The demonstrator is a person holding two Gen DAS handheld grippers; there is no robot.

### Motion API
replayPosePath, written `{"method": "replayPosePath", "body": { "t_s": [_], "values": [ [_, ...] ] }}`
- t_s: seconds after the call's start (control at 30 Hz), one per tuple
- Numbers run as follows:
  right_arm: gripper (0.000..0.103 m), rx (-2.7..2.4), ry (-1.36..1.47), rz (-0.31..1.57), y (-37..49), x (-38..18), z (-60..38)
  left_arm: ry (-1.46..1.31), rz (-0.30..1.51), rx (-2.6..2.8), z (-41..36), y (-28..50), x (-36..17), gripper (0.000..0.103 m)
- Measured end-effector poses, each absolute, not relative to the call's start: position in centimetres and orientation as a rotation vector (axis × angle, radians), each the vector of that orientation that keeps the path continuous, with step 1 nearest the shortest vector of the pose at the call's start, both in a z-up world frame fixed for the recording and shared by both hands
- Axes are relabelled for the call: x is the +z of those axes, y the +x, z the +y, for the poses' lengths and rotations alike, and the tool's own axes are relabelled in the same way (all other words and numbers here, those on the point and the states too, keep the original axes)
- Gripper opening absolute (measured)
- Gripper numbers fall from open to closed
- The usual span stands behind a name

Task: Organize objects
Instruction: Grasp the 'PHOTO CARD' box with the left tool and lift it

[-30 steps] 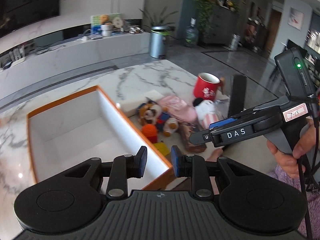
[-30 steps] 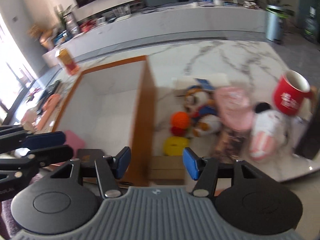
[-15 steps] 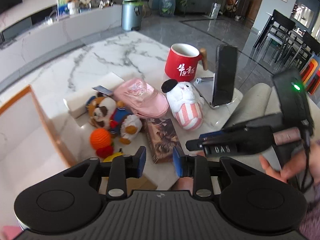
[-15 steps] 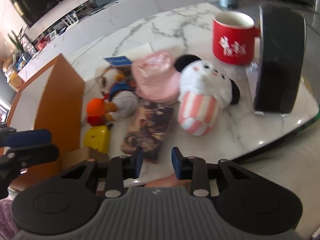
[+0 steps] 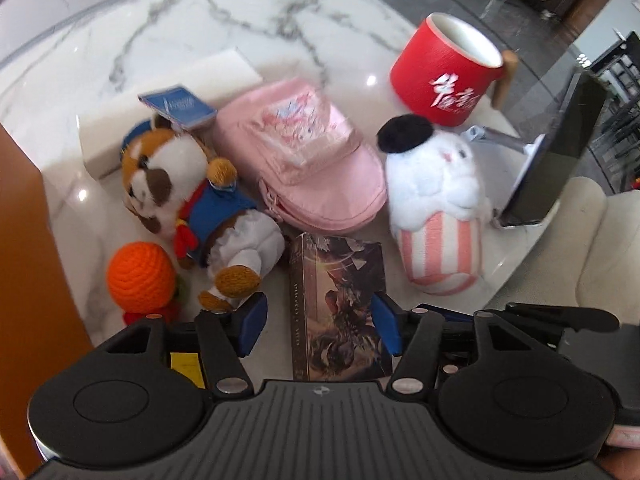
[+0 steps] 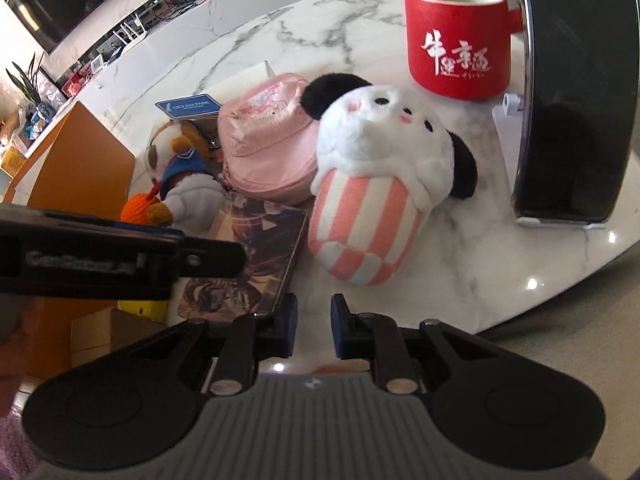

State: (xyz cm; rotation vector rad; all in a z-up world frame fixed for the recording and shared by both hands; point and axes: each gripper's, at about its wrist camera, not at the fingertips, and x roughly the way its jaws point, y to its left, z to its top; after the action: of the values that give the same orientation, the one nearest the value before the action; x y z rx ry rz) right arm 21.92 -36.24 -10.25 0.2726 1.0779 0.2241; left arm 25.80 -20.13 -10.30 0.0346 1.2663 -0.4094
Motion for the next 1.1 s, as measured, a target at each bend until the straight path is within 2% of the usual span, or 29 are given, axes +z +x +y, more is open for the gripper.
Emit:
{"method": "replayPosePath", "body": {
  "t_s": [0.1, 0.2, 0.33, 0.37, 0.43, 0.8, 1.1],
  "values": [
    [0.018, 0.24, 0.29, 1.069, 22.2, -10.4, -36.4, -0.014, 1.297, -0.424, -20.2, 26.1, -11.1, 0.068],
    [0.017, 0.248, 0.287, 1.065, 22.2, -10.5, -36.2, -0.033, 1.299, -0.431, -20.3, 26.3, -11.1, 0.064],
    [0.008, 0.248, 0.288, 1.068, 22.3, -10.6, -36.1, -0.018, 1.268, -0.428, -20.1, 26.0, -9.7, 0.041],
    [0.003, 0.251, 0.298, 1.074, 22.3, -10.7, -36.1, -0.013, 1.262, -0.432, -20.2, 25.9, -9.1, 0.039],
    [0.002, 0.257, 0.3, 1.076, 22.1, -10.8, -36.0, 0.002, 1.247, -0.427, -20.2, 25.5, -8.3, 0.035],
    [0.002, 0.29, 0.304, 1.101, 21.5, -10.8, -35.7, 0.001, 1.241, -0.421, -20.3, 23.4, -6.6, 0.028],
    [0.003, 0.312, 0.282, 1.107, 20.8, -10.6, -35.6, 0.012, 1.25, -0.425, -21.9, 23.0, -7.8, 0.029]
  ]
}}
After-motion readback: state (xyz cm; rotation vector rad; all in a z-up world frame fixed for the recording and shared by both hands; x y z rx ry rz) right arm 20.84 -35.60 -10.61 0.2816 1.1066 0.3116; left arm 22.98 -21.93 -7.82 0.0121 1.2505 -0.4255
